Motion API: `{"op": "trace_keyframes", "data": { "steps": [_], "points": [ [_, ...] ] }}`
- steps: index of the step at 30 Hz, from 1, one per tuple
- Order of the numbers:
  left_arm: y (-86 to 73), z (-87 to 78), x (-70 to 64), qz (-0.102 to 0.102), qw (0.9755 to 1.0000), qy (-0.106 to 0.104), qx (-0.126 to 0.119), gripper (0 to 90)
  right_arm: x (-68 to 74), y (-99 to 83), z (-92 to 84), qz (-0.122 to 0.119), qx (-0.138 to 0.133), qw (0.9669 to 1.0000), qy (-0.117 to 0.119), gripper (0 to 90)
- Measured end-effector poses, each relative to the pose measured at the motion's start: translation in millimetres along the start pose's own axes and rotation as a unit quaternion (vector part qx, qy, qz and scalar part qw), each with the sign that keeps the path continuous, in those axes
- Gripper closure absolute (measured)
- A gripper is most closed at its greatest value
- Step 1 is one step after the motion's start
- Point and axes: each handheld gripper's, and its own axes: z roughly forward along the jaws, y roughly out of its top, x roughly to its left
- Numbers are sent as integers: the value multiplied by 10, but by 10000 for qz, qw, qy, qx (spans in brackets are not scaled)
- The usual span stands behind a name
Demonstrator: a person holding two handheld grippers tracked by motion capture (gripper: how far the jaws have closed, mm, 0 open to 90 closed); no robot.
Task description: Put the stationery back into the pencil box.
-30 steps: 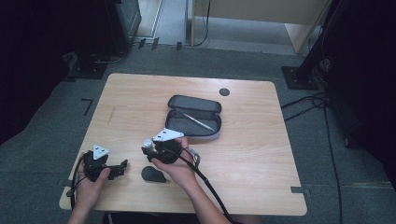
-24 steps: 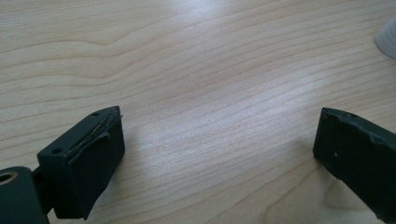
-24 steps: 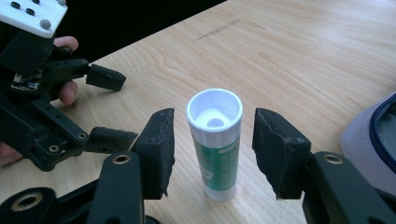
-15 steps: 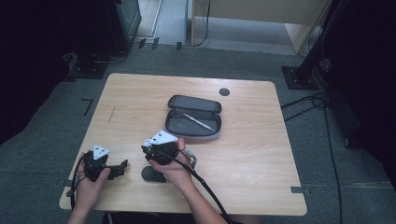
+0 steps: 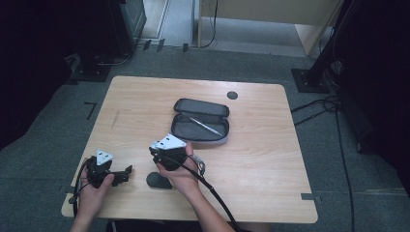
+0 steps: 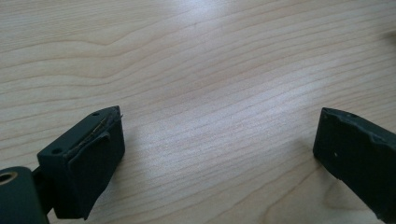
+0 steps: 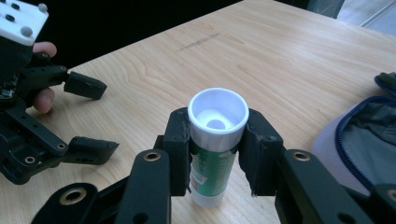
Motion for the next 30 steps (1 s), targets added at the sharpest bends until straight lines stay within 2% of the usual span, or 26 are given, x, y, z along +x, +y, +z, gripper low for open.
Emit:
{"op": "trace_keyframes", "data": {
  "steps": [16,30],
  "points": [
    [1,2,1,20,10000,-8,-2,23,-136,101,-211,141,-151,9997,-96,658],
    [2,1,0,18,10000,-5,2,23,-310,153,-396,239,-273,9989,-313,658]
  ]
}}
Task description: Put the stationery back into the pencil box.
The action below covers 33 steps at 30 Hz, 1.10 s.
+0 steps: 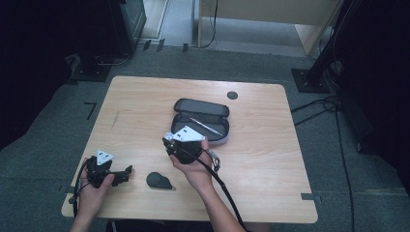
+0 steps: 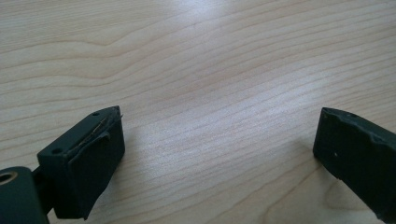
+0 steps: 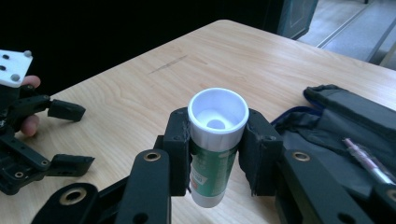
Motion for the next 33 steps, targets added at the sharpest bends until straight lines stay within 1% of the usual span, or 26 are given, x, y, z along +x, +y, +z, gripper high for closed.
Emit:
{"op": "trace_keyframes", "data": {
  "steps": [10,20,27,28,33],
  "points": [
    [0,0,-1,-3,10000,1,-2,23,-202,56,-132,128,-140,9996,-229,658],
    [0,0,-1,-3,10000,1,-2,23,-425,83,-223,283,-231,9980,-513,658],
    [0,0,-1,0,10000,1,-1,23,-554,65,-215,352,-231,9966,-710,658],
    [0,0,-1,-1,10000,2,-1,23,-577,59,-205,386,-231,9962,-752,658],
    [0,0,-1,1,10000,3,0,23,-661,16,-113,398,-161,9950,-897,658]
  ]
}}
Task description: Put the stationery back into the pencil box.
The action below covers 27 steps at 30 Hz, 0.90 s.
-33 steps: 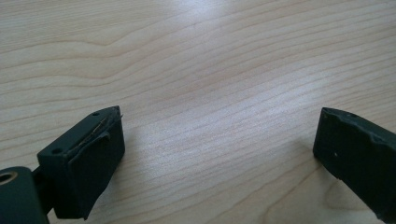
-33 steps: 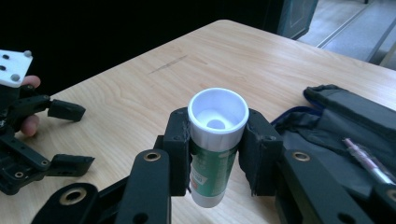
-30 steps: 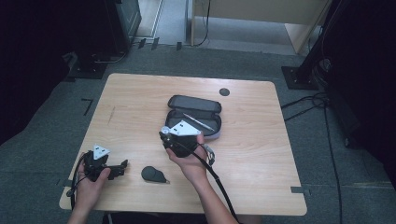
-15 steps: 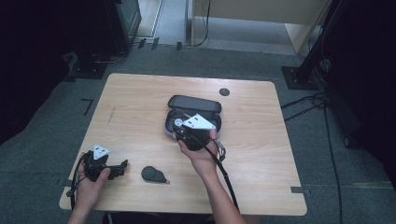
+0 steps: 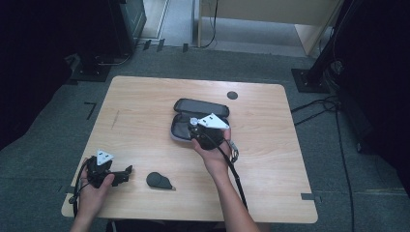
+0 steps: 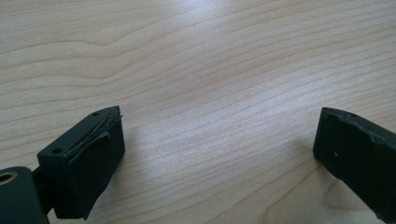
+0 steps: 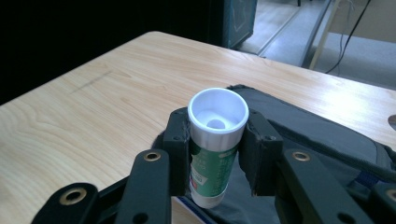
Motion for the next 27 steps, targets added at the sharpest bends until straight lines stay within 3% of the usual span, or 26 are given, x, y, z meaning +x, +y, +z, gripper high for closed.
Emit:
{"op": "trace_keyframes", "data": {
  "steps": [7,17,21,27],
  "points": [
    [0,0,0,3,10000,-5,2,23,-63,-84,191,66,123,9998,-168,658],
    [0,-1,0,0,10000,-3,3,23,-46,-183,420,203,261,9994,-85,657],
    [0,0,0,-2,10000,-3,2,23,-57,-193,475,199,324,9992,-145,657],
    [0,-1,0,-3,10000,-5,1,23,-87,-203,476,222,359,9991,-40,652]
  ]
}}
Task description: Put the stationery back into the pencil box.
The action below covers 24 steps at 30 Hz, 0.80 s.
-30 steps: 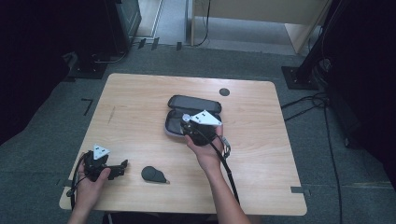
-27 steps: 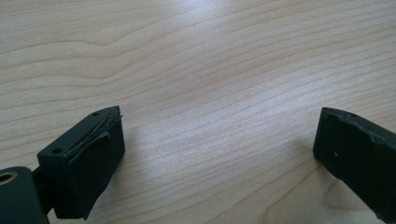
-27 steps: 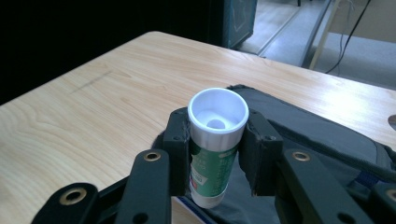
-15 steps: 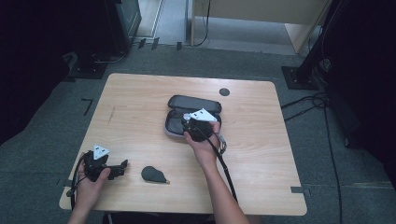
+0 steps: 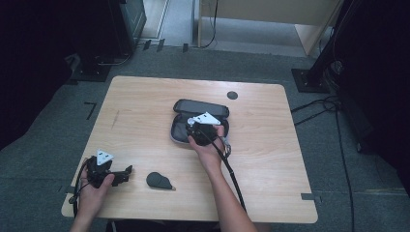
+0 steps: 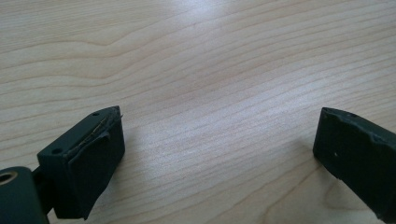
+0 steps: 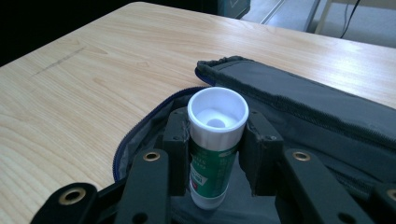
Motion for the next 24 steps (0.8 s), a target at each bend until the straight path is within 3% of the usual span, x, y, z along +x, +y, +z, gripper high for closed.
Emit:
{"op": "trace_keyframes", "data": {
  "steps": [15,24],
  "points": [
    [0,0,-1,3,10000,2,0,23,-309,-75,-204,144,191,9997,98,618],
    [0,0,-1,3,10000,3,0,23,-413,-96,-223,225,189,9996,-10,621]
  ]
}}
